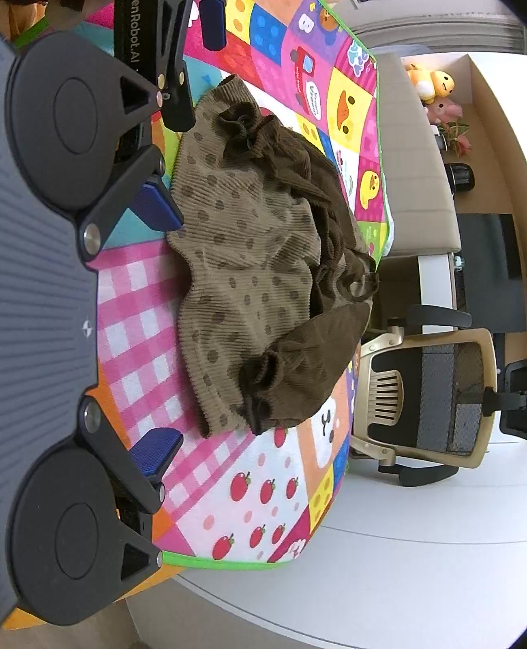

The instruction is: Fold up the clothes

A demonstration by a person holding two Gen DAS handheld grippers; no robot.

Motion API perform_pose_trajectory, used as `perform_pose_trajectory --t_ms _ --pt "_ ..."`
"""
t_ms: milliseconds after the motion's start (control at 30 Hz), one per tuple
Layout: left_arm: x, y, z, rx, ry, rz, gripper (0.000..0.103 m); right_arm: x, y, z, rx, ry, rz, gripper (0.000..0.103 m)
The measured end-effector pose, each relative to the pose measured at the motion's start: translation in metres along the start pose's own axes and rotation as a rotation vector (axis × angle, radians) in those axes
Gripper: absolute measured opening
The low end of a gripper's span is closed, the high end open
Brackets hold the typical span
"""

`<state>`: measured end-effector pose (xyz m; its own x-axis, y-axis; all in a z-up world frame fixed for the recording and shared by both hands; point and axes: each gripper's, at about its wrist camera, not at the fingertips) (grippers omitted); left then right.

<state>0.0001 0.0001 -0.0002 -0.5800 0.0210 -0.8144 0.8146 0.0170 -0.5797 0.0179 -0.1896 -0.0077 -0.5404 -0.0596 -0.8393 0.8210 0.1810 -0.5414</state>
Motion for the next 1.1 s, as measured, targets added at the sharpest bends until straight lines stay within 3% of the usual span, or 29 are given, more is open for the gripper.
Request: perform_pose_trajectory --t_ms 1100 --pt "0.008 0.011 -0.005 -0.014 -0.025 -0.086 0.103 0.008 0.006 -0.006 -0.006 -0.019 -0.033 0.103"
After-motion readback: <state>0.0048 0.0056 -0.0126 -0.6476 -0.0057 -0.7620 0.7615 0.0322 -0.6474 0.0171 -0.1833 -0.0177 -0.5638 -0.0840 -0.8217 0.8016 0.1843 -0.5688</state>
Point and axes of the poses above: each gripper's, at about its wrist camera, not at the fingertips, and y roughly the way its jaws point, z to its right, x to its underside, and after that the axes turned 2 degrees about z, right-handed
